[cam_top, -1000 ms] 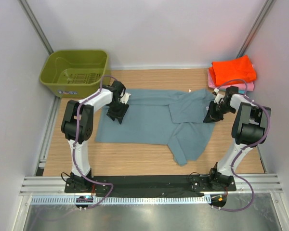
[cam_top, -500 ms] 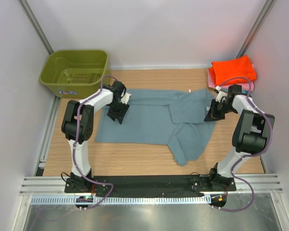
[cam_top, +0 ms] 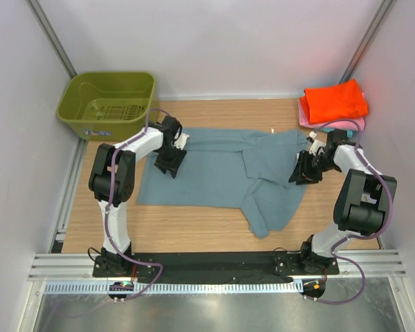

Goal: Fold and stack the t-shirts
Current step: Fold the tshirt

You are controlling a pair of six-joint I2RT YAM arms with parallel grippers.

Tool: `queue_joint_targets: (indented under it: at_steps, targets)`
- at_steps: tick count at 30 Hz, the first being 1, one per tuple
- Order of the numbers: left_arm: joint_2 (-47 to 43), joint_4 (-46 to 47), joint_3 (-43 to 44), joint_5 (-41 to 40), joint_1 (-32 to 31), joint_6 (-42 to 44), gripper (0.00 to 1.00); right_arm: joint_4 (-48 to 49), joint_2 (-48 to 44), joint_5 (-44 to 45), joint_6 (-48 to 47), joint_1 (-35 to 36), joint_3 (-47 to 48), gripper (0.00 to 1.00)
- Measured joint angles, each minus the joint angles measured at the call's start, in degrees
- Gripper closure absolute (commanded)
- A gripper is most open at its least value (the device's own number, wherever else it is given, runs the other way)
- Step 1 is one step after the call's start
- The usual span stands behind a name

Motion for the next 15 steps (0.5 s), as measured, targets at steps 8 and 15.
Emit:
queue_joint_targets:
  at_steps: [8,15]
  targets:
    - [-1.0,-0.7,1.8,0.3,-0.3,1.6,0.5,1.2,0.2,3.9,-1.3,0.0,8.6,0.57]
    - [-1.1,-0.5,8.5,-1.9,-0.3,3.9,0.5,4.8,8.4,6.0,-0.7,-0.3,15.2,0.57]
